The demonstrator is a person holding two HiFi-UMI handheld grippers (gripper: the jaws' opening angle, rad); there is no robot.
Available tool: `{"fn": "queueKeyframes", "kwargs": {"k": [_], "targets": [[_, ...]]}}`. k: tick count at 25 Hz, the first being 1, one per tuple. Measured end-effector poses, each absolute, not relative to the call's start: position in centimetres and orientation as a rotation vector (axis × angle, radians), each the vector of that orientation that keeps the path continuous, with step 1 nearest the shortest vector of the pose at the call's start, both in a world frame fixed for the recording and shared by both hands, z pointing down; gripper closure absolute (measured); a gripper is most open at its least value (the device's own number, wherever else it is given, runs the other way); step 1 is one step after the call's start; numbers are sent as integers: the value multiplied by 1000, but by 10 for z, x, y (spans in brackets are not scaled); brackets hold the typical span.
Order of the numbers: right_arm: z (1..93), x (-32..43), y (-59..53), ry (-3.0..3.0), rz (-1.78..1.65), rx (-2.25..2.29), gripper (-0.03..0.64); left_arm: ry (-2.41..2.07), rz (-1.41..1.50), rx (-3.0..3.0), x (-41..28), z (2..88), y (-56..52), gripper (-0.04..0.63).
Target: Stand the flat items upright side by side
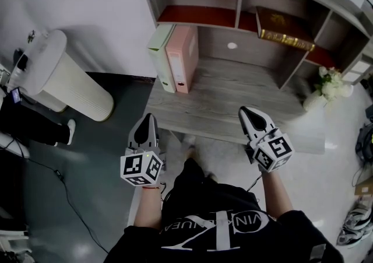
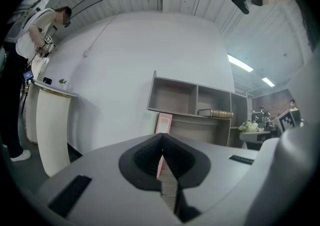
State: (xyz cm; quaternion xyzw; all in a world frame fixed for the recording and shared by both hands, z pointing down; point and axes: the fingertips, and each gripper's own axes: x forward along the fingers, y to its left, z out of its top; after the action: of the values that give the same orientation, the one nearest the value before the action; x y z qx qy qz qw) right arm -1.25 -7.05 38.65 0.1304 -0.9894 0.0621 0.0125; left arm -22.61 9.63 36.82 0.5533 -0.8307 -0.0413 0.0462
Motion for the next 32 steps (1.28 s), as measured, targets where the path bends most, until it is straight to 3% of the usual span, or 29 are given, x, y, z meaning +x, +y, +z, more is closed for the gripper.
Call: {"fn": "queueKeyframes", "kwargs": {"k": [20, 32], "targets": [[386, -10, -62, -3093, 195, 395, 607, -2582, -130, 1645, -226, 365, 107, 592], [390, -11, -62, -3093, 221, 389, 607, -2613, 27, 1675, -221, 366, 105, 592]]}}
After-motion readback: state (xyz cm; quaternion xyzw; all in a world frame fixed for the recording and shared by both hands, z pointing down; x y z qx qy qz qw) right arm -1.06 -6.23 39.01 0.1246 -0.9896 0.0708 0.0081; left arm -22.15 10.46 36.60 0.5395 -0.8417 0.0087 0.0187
